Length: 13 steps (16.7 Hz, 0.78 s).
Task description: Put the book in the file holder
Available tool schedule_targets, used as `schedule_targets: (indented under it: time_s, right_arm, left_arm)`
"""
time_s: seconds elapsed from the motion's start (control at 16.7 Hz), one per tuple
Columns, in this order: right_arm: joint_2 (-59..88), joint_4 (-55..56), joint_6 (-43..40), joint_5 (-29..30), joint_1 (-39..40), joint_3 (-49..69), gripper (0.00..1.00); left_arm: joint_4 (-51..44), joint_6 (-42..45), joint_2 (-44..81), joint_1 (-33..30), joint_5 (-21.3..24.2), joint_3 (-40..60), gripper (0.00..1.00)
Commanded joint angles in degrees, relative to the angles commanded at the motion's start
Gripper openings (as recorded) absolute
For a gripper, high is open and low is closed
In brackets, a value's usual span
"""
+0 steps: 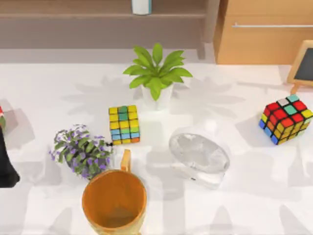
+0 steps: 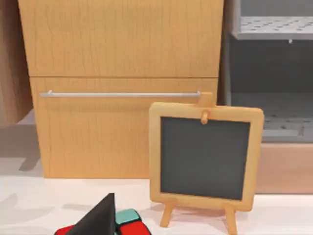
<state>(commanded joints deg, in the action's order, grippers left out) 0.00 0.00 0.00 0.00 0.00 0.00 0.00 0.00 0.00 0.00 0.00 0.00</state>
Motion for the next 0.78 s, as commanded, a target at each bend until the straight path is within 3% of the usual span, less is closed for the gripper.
schedule_targets:
  time_s: [0.36,0.78]
  right_arm:
    - [5.78,2.76,0.04,1.33,2.85,5.03,1.0]
    - [35.48,12.88,-0.54,9.71,14.56,28.96,1.0]
  left_arm:
    - [0.0,0.0,0.0,0.0,0.0,0.0,1.0]
    - [0.0,0.0,0.0,0.0,0.0,0.0,1.0]
